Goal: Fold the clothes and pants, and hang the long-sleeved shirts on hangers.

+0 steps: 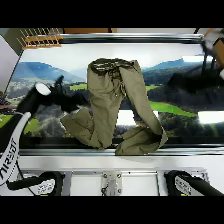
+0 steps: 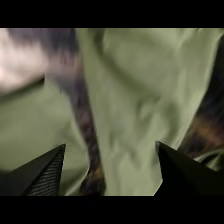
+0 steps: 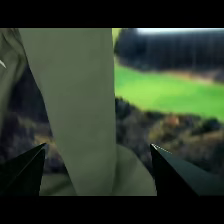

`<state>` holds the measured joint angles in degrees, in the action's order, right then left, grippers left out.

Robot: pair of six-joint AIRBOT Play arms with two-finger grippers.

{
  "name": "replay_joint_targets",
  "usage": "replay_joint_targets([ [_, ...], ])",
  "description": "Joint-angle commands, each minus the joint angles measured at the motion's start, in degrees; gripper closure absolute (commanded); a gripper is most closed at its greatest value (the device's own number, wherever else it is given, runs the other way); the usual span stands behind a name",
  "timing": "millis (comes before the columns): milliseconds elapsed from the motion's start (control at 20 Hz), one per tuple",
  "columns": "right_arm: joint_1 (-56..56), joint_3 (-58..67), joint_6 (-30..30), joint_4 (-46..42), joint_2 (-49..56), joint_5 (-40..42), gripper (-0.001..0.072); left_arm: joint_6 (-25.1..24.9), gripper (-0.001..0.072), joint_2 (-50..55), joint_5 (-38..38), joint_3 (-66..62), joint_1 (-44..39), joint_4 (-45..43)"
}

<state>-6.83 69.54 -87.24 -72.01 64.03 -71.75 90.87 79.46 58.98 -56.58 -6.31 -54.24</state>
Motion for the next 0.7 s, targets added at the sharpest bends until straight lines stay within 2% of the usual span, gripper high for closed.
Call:
replay_joint_targets([
  [0,1.7,-25.0,0.1,-0.4,-12.5,-3.3,0.0001,-0.6,0.0100,-3.5,-4.1,14.8,-10.5,0.4],
  [200,3.8,-41.9,-2.1,3.1,-20.7,-3.0,0.0001,-0.4,0.0100,-3.4,-6.2,17.7,-18.4,0.2],
  [450,3.8,-48.5,-2.2,4.7,-22.1,-1.0,0.0001,0.2,0.0102,-3.5,-6.0,17.8,-19.6,0.3],
  [500,3.8,-48.6,-2.2,4.7,-22.1,-0.5,0.0016,1.2,0.0125,-3.5,-5.3,17.7,-19.6,0.3],
  [550,3.8,-48.5,-2.1,4.7,-22.3,0.1,0.0193,1.5,0.0502,-3.5,-4.0,17.6,-19.6,0.5],
  [600,3.6,-47.8,-2.2,3.8,-22.3,0.5,0.0485,1.3,0.0690,-3.5,-2.1,16.7,-19.6,0.5],
  [650,3.6,-46.0,-2.2,1.7,-22.2,0.7,0.0701,0.7,0.0689,-3.7,0.6,15.3,-20.3,1.8],
])
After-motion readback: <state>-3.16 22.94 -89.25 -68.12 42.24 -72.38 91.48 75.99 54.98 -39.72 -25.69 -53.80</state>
